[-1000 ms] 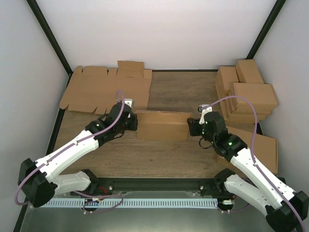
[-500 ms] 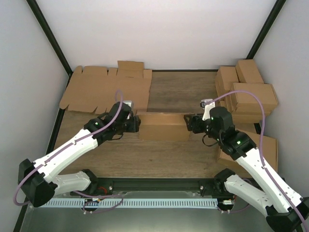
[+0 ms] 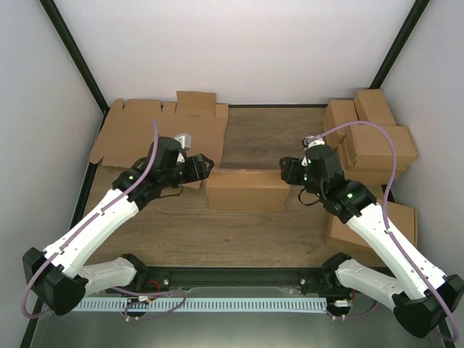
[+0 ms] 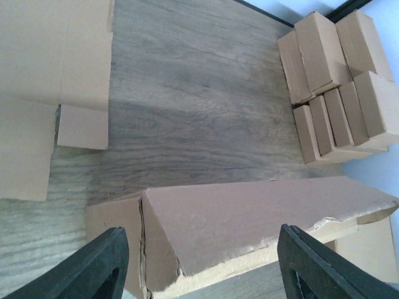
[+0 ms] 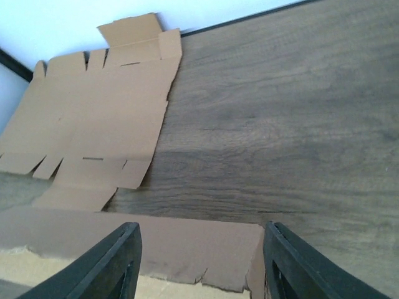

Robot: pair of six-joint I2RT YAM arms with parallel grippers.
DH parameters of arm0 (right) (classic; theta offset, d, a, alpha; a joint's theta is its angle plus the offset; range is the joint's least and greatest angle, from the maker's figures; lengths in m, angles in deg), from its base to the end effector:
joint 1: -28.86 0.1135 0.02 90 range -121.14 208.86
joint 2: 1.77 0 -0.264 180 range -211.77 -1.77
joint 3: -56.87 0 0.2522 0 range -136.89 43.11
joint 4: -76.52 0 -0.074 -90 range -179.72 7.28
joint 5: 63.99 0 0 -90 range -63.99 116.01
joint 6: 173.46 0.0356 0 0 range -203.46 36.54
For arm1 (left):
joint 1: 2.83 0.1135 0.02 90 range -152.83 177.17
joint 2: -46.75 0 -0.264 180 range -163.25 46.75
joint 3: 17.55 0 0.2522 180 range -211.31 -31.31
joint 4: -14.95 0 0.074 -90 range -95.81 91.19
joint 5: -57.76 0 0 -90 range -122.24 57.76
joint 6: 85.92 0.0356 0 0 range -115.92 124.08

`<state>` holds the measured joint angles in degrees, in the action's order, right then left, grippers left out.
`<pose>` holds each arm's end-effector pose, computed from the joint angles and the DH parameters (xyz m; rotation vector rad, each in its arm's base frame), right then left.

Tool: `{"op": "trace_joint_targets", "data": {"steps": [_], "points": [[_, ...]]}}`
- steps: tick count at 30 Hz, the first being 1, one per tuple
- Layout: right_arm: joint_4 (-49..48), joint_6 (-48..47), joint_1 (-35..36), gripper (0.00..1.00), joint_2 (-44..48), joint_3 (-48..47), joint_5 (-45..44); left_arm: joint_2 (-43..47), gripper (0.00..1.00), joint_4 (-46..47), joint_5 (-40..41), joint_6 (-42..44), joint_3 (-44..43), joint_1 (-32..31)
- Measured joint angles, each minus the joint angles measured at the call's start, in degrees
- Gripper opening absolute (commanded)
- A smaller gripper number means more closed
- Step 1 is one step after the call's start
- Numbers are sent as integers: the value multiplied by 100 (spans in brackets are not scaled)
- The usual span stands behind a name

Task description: Fold the paper box

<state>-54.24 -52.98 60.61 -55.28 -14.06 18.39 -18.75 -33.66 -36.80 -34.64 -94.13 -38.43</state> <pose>0.1696 0.0994 0.3436 0.0561 2.1612 0.4980 0.1974 -0.1448 0.3355 -0.0178 2.3441 -0.7720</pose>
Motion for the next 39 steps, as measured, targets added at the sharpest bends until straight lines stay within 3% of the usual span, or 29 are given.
{"op": "trace_joint_targets", "data": {"steps": [4,12,14,17,24,32,35,39], "points": [[-144,212,2,43,-146,81,-149,9,52,470,-192,-420,317,118],[-428,402,0,12,-63,651,-170,-98,31,920,-422,-809,776,125],[-498,433,-4,9,52,789,-186,-94,26,1023,-435,-863,894,129],[-605,490,-4,9,243,1051,-181,-72,19,1126,-452,-922,1058,153],[-1104,549,-4,18,533,1735,-118,39,16,1606,-409,-881,1475,166],[-1239,588,-11,27,592,1838,-227,24,28,1860,-330,-669,1602,166],[-975,468,-11,33,555,1646,-243,-20,34,1593,-254,-546,1447,164],[-625,221,-57,34,490,1303,-170,-52,38,990,-190,-378,1108,188]]}}
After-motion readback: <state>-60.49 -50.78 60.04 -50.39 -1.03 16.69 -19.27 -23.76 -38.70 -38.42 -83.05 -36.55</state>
